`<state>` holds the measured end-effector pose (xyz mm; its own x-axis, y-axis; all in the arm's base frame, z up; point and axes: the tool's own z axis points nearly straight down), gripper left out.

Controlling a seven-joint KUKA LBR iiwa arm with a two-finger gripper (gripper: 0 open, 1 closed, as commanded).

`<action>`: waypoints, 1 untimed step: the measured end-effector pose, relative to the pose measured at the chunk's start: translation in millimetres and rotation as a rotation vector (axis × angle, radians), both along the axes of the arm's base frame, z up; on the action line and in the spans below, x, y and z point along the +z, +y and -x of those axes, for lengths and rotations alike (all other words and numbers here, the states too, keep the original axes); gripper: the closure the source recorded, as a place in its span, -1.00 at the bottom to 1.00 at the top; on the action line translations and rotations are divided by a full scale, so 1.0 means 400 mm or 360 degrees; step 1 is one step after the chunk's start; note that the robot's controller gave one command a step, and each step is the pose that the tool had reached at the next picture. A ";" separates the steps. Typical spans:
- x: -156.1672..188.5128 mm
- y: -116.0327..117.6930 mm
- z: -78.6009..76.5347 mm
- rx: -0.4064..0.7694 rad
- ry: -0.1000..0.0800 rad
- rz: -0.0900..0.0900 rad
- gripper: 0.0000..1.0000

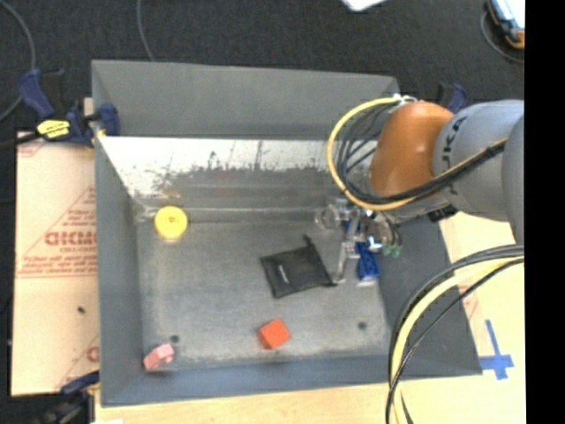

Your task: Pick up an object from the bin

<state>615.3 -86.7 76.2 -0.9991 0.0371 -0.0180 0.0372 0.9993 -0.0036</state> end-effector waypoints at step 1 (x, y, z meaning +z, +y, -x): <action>-0.005 0.049 -0.012 0.0168 -0.0011 0.0008 -1.00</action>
Offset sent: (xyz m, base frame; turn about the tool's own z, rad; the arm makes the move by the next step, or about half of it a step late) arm -0.0467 0.0787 -0.0062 -0.0799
